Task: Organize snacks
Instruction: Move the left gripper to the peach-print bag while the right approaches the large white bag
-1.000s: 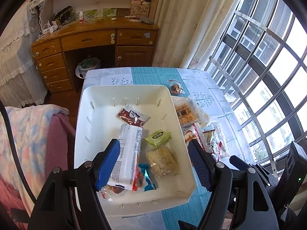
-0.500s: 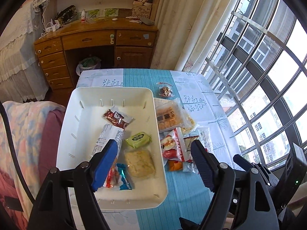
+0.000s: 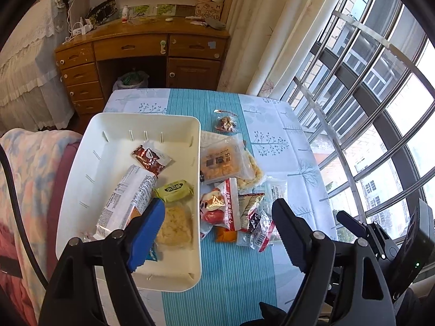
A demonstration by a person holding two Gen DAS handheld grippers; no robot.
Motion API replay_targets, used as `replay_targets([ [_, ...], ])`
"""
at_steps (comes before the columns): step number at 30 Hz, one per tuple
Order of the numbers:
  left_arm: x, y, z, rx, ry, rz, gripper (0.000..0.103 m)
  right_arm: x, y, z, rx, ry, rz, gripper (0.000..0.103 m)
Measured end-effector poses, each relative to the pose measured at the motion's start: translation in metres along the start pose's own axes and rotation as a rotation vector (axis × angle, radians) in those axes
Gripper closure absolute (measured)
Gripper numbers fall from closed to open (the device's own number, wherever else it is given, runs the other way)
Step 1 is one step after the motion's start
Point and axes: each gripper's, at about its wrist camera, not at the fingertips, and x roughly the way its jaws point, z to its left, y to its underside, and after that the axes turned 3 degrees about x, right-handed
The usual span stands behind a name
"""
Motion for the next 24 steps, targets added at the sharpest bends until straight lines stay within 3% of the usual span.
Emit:
replay_targets([
  [11, 0.051, -0.003, -0.021, 0.015, -0.053, 0.162, 0.023, 0.027, 0.004, -0.016, -0.114, 0.003, 0.068, 0.020],
  [20, 0.123, -0.003, -0.023, 0.017, -0.148, 0.395, 0.023, 0.059, 0.004, -0.043, -0.031, -0.010, 0.159, 0.020],
  [24, 0.147, -0.004, -0.022, 0.008, -0.185, 0.459, 0.023, 0.078, 0.005, -0.058, 0.033, -0.015, 0.207, 0.020],
])
